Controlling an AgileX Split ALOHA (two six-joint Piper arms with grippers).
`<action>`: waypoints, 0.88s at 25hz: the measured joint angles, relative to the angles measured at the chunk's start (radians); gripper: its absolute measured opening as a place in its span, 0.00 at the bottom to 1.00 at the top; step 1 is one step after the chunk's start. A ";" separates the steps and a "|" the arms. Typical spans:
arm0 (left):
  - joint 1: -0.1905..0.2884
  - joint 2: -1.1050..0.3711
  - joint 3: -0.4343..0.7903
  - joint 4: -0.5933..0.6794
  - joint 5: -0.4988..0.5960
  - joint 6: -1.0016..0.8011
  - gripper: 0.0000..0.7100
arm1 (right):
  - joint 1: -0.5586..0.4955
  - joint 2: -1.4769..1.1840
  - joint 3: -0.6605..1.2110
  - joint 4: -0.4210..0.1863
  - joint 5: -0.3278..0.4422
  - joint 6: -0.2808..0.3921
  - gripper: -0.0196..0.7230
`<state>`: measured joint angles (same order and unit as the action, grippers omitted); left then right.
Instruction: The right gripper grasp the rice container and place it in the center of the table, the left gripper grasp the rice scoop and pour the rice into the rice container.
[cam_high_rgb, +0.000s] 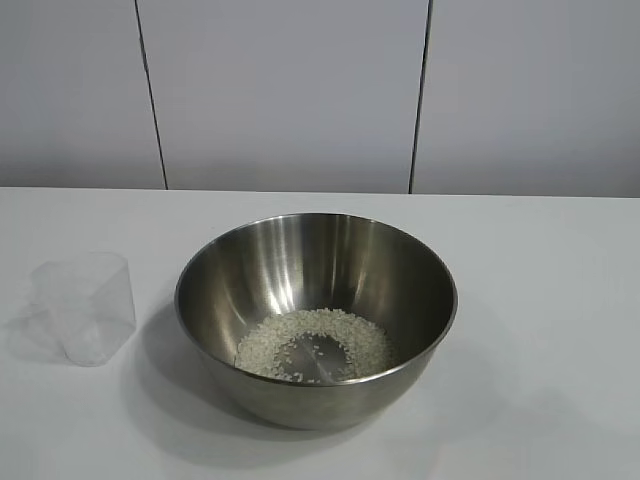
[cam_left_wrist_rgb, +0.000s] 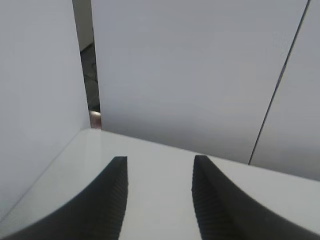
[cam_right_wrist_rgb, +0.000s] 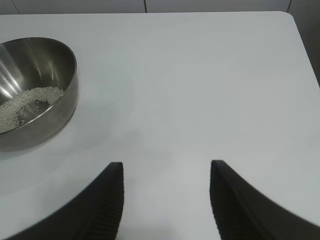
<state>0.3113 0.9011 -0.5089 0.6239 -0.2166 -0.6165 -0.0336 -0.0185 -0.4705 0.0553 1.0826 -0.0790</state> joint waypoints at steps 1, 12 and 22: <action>-0.031 -0.067 -0.002 -0.005 0.043 -0.001 0.43 | 0.000 0.000 0.000 0.000 -0.001 0.000 0.51; -0.341 -0.662 -0.122 -0.261 0.850 0.460 0.43 | 0.000 0.000 0.000 0.000 -0.001 0.000 0.51; -0.344 -0.886 -0.097 -0.636 1.383 0.706 0.43 | 0.000 0.000 0.000 0.000 -0.001 0.000 0.51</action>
<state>-0.0327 0.0150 -0.6056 -0.0123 1.1661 0.0892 -0.0336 -0.0185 -0.4705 0.0553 1.0815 -0.0790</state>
